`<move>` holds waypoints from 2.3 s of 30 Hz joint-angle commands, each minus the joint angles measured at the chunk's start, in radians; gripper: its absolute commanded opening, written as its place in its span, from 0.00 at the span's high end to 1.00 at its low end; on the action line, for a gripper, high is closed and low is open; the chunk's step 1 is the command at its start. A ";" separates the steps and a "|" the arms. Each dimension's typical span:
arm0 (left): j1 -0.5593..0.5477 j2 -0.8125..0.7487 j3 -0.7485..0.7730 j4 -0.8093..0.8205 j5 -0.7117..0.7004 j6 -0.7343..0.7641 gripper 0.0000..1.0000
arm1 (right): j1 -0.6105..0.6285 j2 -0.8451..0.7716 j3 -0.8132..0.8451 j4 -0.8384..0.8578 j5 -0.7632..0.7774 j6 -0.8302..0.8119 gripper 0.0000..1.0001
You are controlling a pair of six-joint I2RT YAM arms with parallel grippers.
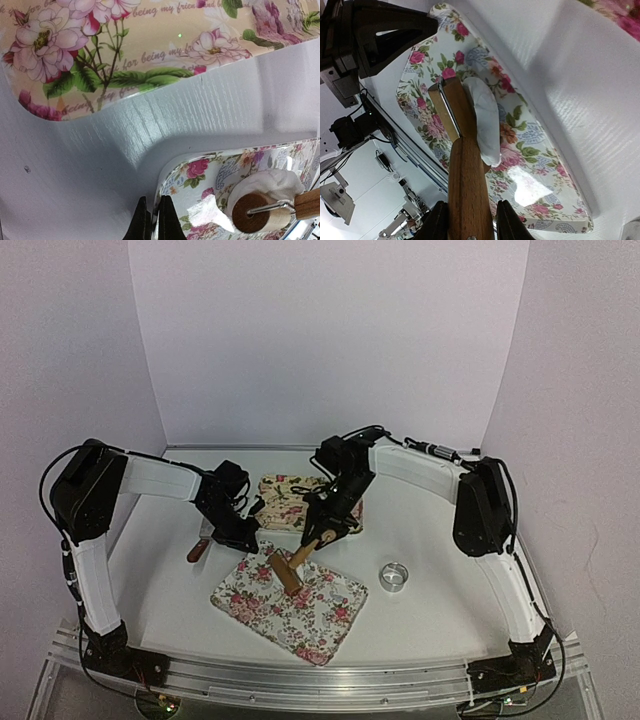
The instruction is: Roll out the dumpling wrappers from the dough
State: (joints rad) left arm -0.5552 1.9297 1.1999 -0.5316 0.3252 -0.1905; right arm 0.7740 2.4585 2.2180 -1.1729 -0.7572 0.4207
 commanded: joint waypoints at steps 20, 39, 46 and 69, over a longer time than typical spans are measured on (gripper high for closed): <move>-0.018 -0.017 -0.036 0.028 -0.038 0.038 1.00 | 0.167 -0.050 -0.166 0.028 0.222 0.111 1.00; 0.008 -0.060 -0.081 0.066 0.007 0.121 1.00 | 0.124 -0.441 -0.185 0.038 0.303 0.381 1.00; 0.007 -0.058 -0.087 0.076 0.023 0.132 1.00 | 0.053 -0.335 -0.128 0.044 0.297 0.336 1.00; 0.008 -0.061 -0.089 0.092 0.016 0.100 1.00 | 0.022 -0.200 -0.241 -0.109 0.333 0.207 1.00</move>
State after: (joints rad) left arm -0.5507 1.8935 1.1275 -0.4423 0.3637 -0.0828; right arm 0.7837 2.2244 2.0200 -1.0826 -0.5367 0.6929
